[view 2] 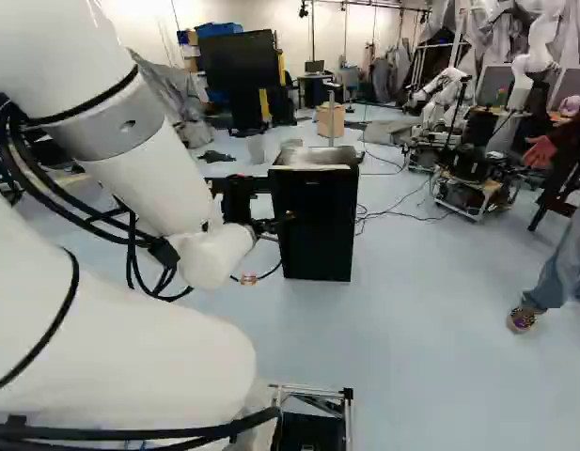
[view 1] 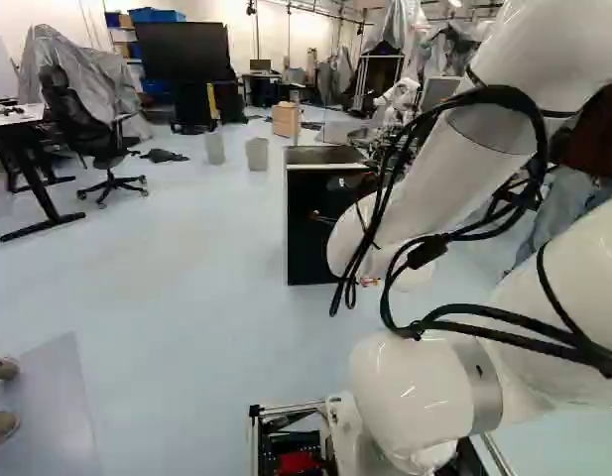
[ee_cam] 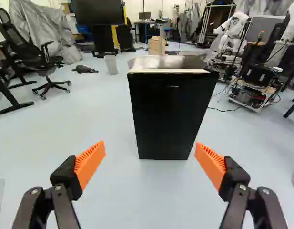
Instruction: Grab a drink from the fridge
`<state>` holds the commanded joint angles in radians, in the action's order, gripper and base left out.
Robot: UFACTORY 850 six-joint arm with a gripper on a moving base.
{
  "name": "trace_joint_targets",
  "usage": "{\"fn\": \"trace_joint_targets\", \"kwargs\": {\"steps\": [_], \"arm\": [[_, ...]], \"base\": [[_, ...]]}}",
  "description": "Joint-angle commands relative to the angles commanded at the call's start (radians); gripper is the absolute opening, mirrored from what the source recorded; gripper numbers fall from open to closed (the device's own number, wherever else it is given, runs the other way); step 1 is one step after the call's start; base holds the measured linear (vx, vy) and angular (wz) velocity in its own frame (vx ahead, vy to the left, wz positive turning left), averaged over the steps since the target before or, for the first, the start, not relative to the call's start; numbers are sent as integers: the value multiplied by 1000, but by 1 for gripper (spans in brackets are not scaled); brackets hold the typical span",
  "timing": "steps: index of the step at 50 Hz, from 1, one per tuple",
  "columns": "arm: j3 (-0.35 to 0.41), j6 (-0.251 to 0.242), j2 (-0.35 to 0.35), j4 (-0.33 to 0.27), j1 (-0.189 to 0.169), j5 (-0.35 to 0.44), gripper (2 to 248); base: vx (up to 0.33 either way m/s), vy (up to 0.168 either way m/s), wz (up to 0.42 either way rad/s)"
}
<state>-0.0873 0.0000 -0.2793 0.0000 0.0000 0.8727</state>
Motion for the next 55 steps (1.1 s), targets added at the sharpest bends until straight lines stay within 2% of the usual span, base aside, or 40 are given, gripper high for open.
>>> {"fn": "trace_joint_targets", "kwargs": {"steps": [55], "arm": [[0, 0, 0, 0, 0, 0, 247]], "base": [[0, 0, 0]]}}
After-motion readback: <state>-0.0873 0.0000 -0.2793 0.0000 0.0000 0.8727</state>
